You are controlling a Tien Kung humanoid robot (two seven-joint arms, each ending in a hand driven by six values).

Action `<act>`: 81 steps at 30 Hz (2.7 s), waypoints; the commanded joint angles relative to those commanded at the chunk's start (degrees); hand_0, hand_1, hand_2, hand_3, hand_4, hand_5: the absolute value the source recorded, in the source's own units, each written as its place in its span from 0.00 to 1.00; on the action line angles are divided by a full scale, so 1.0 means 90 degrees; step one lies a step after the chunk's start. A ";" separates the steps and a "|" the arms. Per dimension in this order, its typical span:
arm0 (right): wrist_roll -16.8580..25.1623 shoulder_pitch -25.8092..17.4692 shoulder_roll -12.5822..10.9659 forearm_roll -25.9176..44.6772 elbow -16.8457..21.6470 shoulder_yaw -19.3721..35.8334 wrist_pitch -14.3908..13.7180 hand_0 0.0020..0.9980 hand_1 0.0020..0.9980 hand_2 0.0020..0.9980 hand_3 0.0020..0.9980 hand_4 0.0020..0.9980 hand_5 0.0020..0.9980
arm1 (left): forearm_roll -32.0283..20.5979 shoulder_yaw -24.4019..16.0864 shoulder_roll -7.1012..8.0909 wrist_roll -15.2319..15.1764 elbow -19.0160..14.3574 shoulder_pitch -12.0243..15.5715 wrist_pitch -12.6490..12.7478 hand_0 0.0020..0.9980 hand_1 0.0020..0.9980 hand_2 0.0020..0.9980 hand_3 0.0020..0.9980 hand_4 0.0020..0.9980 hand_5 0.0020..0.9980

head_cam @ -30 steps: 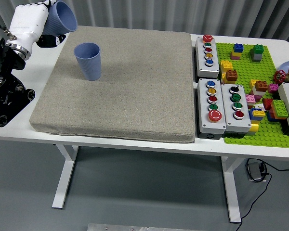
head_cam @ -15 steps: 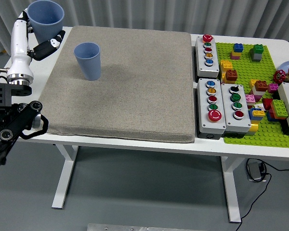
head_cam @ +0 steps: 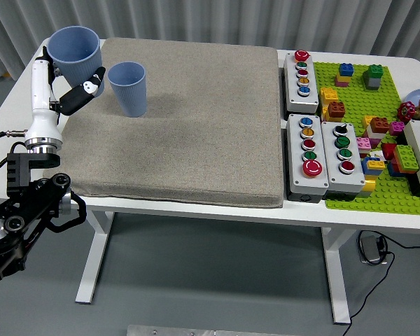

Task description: Pick cup pour cup place

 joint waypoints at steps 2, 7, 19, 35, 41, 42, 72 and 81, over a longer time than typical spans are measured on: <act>0.0006 -0.0015 0.0003 0.0021 0.0000 -0.0011 -0.0003 0.67 0.59 0.55 0.57 0.00 0.07 | -0.0087 0.0040 -0.0065 -0.0123 0.0049 0.0059 0.0000 0.47 0.50 0.51 0.54 0.71 0.15; 0.0007 -0.0046 0.0014 0.0006 0.0000 0.0003 0.0000 0.67 0.59 0.55 0.57 0.00 0.07 | -0.0126 0.0111 -0.0177 -0.0287 0.0166 0.0175 0.0000 0.47 0.50 0.51 0.54 0.71 0.15; -0.0004 -0.0121 0.0032 -0.0116 0.0000 0.0058 0.0027 0.67 0.59 0.55 0.57 0.00 0.07 | -0.0148 0.0305 -0.0494 -0.0607 0.0302 0.0626 0.0000 0.48 0.50 0.52 0.54 0.70 0.17; -0.0001 -0.0154 0.0061 -0.0152 0.0000 0.0101 0.0041 0.67 0.59 0.55 0.57 0.00 0.07 | -0.0221 0.0414 -0.0659 -0.0951 0.0351 0.1007 0.0000 0.48 0.51 0.53 0.54 0.69 0.17; -0.0009 -0.0138 0.0081 -0.0144 0.0000 0.0096 0.0034 0.67 0.59 0.55 0.57 0.00 0.06 | -0.0524 0.0683 -0.0728 -0.1220 0.0660 0.0830 0.0000 0.49 0.52 0.53 0.54 0.69 0.17; -0.0010 -0.0136 0.0083 -0.0140 0.0000 0.0094 0.0033 0.67 0.59 0.55 0.57 0.00 0.06 | -0.0564 0.0715 -0.0731 -0.1250 0.0697 0.0810 0.0000 0.49 0.52 0.53 0.54 0.69 0.17; -0.0020 -0.0074 0.0102 -0.0136 0.0000 0.0087 0.0028 0.67 0.59 0.55 0.57 0.00 0.06 | -0.1653 0.1420 -0.1002 -0.1783 0.2218 -0.0064 0.0000 0.52 0.55 0.56 0.55 0.68 0.18; -0.0019 -0.0063 0.0096 -0.0120 0.0000 0.0071 0.0028 0.67 0.59 0.55 0.57 0.00 0.06 | -0.1632 0.1470 -0.1011 -0.1788 0.2295 -0.0120 0.0000 0.55 0.59 0.62 0.58 0.69 0.20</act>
